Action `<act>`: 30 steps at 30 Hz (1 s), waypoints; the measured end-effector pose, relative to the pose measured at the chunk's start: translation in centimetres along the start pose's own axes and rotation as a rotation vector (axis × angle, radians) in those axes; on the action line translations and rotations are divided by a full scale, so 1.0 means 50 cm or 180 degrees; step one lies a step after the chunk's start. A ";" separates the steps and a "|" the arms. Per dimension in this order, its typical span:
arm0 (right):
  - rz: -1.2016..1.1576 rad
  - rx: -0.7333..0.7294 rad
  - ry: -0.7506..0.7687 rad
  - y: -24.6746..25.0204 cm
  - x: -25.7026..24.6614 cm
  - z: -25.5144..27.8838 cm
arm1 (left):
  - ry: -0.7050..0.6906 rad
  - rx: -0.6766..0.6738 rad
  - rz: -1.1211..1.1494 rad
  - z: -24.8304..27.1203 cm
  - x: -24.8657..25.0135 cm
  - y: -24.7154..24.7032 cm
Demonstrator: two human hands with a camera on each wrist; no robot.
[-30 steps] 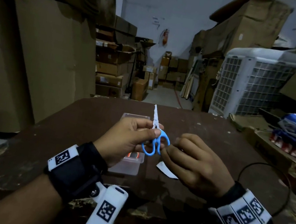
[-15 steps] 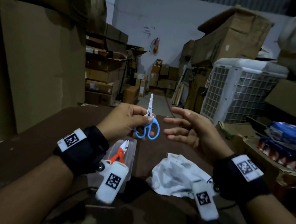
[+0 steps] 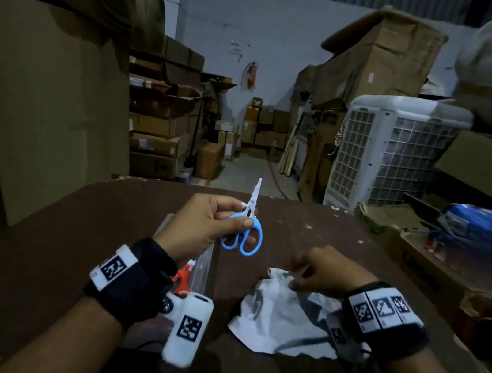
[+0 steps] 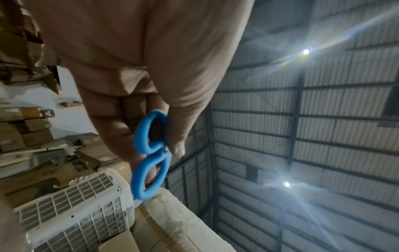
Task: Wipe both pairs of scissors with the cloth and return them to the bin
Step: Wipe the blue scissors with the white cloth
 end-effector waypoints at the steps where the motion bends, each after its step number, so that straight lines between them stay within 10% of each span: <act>1: -0.0032 0.0018 -0.0010 -0.004 0.007 -0.001 | -0.0005 0.0028 0.0016 0.001 -0.011 -0.002; 7: -0.0313 0.0789 0.0373 0.029 0.000 0.018 | 0.0148 0.0296 0.0535 0.000 -0.044 0.003; 12: -0.2562 0.0946 0.1253 0.050 -0.127 0.058 | -0.0020 0.0276 0.0381 0.009 -0.028 -0.009; 30: -0.3548 0.1949 0.0965 0.041 -0.114 0.059 | 0.0132 0.0145 0.0357 0.033 -0.018 -0.001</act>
Point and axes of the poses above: each hand's wrist, its own z-axis away from the middle knuckle, its own y-axis out of the back of the hand, x = y × z, the point moved 5 cm from there along -z, towards the middle knuckle, and after that the axes turned 4 degrees about y, right-handed, at the moved point
